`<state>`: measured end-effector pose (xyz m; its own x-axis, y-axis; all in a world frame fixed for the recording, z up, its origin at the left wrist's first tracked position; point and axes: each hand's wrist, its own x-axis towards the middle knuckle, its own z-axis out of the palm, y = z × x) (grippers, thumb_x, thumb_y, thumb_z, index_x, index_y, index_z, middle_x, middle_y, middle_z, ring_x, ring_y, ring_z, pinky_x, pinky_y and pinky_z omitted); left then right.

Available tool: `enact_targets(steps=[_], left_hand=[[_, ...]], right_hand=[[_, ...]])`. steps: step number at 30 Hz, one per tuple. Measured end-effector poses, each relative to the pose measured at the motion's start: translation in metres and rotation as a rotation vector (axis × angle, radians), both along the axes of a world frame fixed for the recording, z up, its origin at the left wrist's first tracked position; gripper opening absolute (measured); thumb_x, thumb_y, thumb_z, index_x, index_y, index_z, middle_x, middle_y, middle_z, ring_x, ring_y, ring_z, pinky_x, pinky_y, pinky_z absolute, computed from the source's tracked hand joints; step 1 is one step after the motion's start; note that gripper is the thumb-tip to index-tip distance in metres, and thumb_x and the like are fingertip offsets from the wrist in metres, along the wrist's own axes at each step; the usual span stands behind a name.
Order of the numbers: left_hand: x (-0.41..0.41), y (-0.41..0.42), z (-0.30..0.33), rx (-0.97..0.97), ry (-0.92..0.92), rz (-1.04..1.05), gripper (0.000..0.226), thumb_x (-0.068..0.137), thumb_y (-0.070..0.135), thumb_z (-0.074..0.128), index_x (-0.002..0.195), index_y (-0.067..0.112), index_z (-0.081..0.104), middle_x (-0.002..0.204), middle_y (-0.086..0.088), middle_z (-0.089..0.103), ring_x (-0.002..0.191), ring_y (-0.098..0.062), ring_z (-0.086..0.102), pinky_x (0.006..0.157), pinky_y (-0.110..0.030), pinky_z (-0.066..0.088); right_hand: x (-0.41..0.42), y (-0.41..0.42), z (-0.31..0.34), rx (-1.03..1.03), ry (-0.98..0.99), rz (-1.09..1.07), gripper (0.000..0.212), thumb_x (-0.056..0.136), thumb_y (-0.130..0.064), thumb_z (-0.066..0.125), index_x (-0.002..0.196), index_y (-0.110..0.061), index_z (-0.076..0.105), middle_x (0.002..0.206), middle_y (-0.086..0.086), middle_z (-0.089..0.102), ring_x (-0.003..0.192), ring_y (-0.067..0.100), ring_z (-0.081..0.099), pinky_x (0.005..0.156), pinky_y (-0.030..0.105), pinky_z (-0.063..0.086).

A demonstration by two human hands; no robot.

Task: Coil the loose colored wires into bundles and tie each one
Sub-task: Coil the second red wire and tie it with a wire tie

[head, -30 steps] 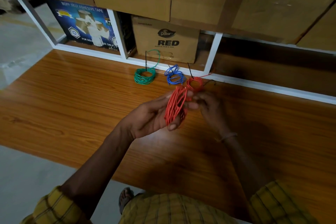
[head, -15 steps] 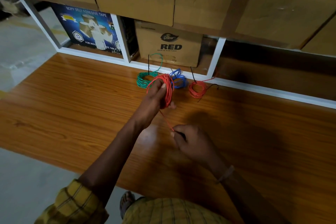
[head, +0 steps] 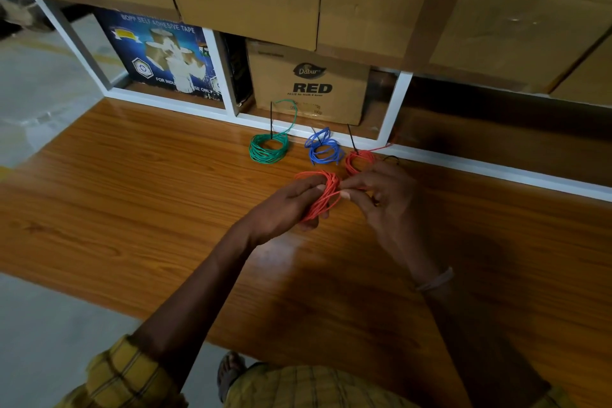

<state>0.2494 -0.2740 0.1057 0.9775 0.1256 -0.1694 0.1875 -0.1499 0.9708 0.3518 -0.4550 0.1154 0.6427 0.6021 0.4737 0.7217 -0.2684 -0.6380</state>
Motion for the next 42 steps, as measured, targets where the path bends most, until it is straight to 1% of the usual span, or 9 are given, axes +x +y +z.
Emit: enact_targets(steps=[4,7,10,13,17,24,28,34,42], left_hand=[[0.005,-0.001,0.006,-0.055,-0.015,0.053,0.028,0.113,0.016,0.040,0.104,0.004,0.065,0.070,-0.013,0.056,0.053,-0.018,0.045,0.049,-0.026,0.035],[0.008,-0.003,0.012,0.052,-0.046,0.161,0.026,0.112,0.016,0.040,0.096,0.008,0.058,0.069,-0.015,0.053,0.056,-0.021,0.047,0.052,-0.029,0.035],[0.012,-0.003,0.013,0.103,-0.088,0.237,0.019,0.111,0.017,0.042,0.109,0.002,0.052,0.072,-0.019,0.055,0.059,-0.020,0.050,0.051,-0.028,0.039],[0.017,-0.003,0.011,-0.094,-0.106,0.218,0.024,0.112,0.020,0.040,0.107,-0.003,0.043,0.057,-0.006,0.046,0.041,-0.016,0.032,0.042,-0.025,0.023],[0.020,-0.001,0.009,-0.472,-0.151,0.104,0.022,0.108,0.034,0.047,0.103,0.014,0.044,0.061,-0.007,0.049,0.038,-0.010,0.022,0.042,-0.026,0.009],[0.025,0.002,0.000,-0.695,-0.116,0.079,0.018,0.106,0.018,0.054,0.088,0.016,0.052,0.064,-0.002,0.045,0.038,-0.001,0.026,0.036,-0.015,0.018],[0.029,-0.001,-0.007,-0.802,-0.082,0.099,0.020,0.108,0.018,0.047,0.088,0.017,0.049,0.062,0.000,0.044,0.037,0.001,0.025,0.033,-0.012,0.020],[0.027,-0.011,-0.034,-0.694,0.078,0.165,0.034,0.107,0.020,0.055,0.073,0.017,0.058,0.066,-0.004,0.049,0.038,-0.001,0.026,0.039,-0.017,0.013],[0.033,-0.018,-0.056,-0.525,0.020,0.287,0.013,0.103,0.013,0.063,0.093,0.008,0.058,0.076,-0.010,0.061,0.047,-0.003,0.037,0.043,-0.016,0.028]], right_hand=[[-0.004,-0.003,0.003,0.060,0.067,-0.023,0.013,0.084,-0.008,0.080,0.094,-0.015,0.077,0.092,-0.007,0.071,0.087,-0.001,0.062,0.074,0.007,0.038],[-0.006,-0.003,0.004,0.108,0.152,-0.026,0.014,0.084,-0.004,0.080,0.094,-0.014,0.075,0.091,-0.007,0.072,0.086,-0.003,0.064,0.073,0.004,0.039],[-0.007,-0.002,0.004,0.140,0.185,-0.004,0.012,0.084,-0.002,0.079,0.090,-0.011,0.075,0.089,-0.003,0.069,0.085,-0.002,0.063,0.072,0.004,0.039],[-0.004,-0.001,0.001,0.169,0.192,-0.021,0.012,0.084,-0.005,0.080,0.090,-0.015,0.075,0.090,-0.005,0.066,0.084,0.007,0.062,0.070,0.014,0.042],[-0.003,-0.001,-0.003,0.216,0.146,-0.015,0.012,0.086,-0.003,0.078,0.091,-0.014,0.075,0.091,-0.009,0.062,0.085,0.009,0.061,0.069,0.023,0.045],[0.006,0.000,-0.013,0.253,0.057,0.039,0.015,0.089,0.001,0.075,0.103,-0.007,0.075,0.117,0.008,0.062,0.118,0.021,0.062,0.099,0.035,0.052],[0.004,0.001,-0.023,0.287,0.195,0.116,0.020,0.093,-0.002,0.073,0.109,-0.012,0.069,0.115,0.004,0.062,0.110,0.022,0.067,0.081,0.051,0.059],[-0.001,-0.007,-0.067,0.301,0.382,0.037,0.018,0.094,-0.002,0.069,0.103,-0.017,0.068,0.104,0.004,0.069,0.088,0.027,0.072,0.072,0.052,0.059],[0.007,-0.005,-0.090,0.382,0.612,-0.075,0.014,0.091,0.001,0.073,0.103,-0.007,0.073,0.099,0.010,0.077,0.088,0.028,0.075,0.080,0.036,0.059]])
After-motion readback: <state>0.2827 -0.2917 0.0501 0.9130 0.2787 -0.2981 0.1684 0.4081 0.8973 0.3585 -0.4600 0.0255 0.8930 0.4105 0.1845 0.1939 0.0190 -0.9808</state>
